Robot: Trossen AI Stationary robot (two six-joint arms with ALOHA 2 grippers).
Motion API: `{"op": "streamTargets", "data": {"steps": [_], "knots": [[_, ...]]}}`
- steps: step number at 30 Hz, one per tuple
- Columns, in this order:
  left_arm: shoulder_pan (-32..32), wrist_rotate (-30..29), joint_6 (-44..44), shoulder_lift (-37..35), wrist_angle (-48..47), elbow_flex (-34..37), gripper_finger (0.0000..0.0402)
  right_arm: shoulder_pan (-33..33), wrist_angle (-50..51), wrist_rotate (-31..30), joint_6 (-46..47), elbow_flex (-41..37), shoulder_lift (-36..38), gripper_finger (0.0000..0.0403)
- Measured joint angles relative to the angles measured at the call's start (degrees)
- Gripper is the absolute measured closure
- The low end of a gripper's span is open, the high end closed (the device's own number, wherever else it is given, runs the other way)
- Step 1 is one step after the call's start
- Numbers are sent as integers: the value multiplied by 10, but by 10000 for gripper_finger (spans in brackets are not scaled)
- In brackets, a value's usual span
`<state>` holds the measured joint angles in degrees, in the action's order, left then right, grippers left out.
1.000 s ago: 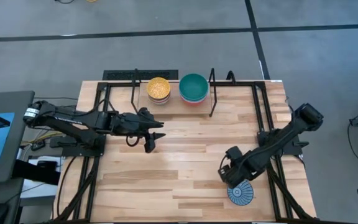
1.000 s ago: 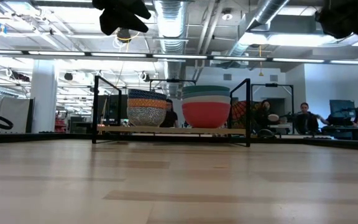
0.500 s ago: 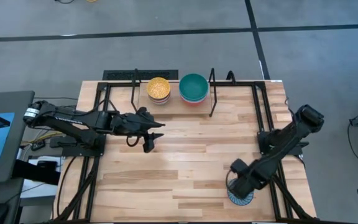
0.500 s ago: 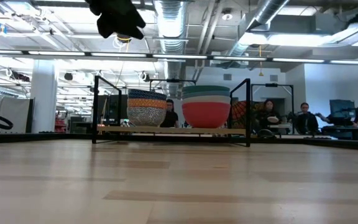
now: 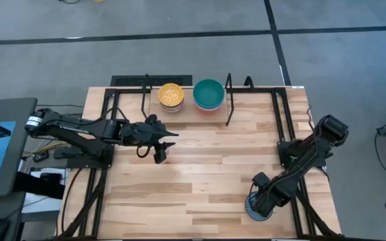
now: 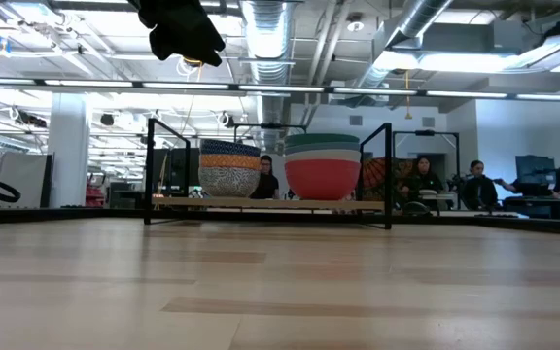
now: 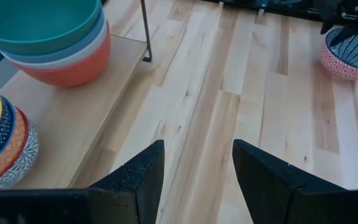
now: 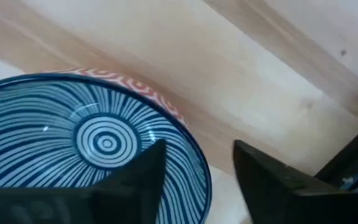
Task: Place and stack bowls onto a shelf
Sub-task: Stack the blue patterned bowl on top of the yellow patterned bowl on the shelf
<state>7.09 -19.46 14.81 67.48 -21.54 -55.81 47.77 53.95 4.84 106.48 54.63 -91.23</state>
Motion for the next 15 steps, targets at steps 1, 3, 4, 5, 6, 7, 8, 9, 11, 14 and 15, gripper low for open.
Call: {"op": "streamTargets", "data": {"steps": [1, 3, 4, 5, 6, 7, 8, 9, 11, 14, 15], "knots": [[0, 0, 0, 0, 0, 0, 228, -2, 2, -3, 2, 0, -1, 228], [0, 0, 5, 0, 0, 0, 228, -10, 5, -6, 3, 0, 1, 276], [0, 1, 8, 0, 0, 0, 228, -15, 4, -10, 2, 0, 1, 301], [0, 1, 10, 0, 0, 0, 228, -21, 3, -12, -3, 0, 3, 323], [0, 2, 13, 0, 0, 0, 228, -25, 2, -18, -2, 1, 7, 345], [0, 4, 15, 0, 0, 0, 228, -31, -3, -27, 1, 4, 11, 363], [0, 8, 18, 0, 0, 0, 228, -37, -3, -38, -1, 5, 14, 370], [0, 9, 21, 0, 0, 0, 228, -43, 0, -51, -1, 7, 16, 370], [0, 11, 25, 0, 0, 0, 228, -58, 10, -92, 4, 15, 19, 370], [0, 13, 43, 0, 1, 0, 228, -88, 28, -128, 4, 40, 19, 369], [0, 18, 52, 0, 3, 0, 228, -99, 30, -141, 1, 49, 19, 368]]}}
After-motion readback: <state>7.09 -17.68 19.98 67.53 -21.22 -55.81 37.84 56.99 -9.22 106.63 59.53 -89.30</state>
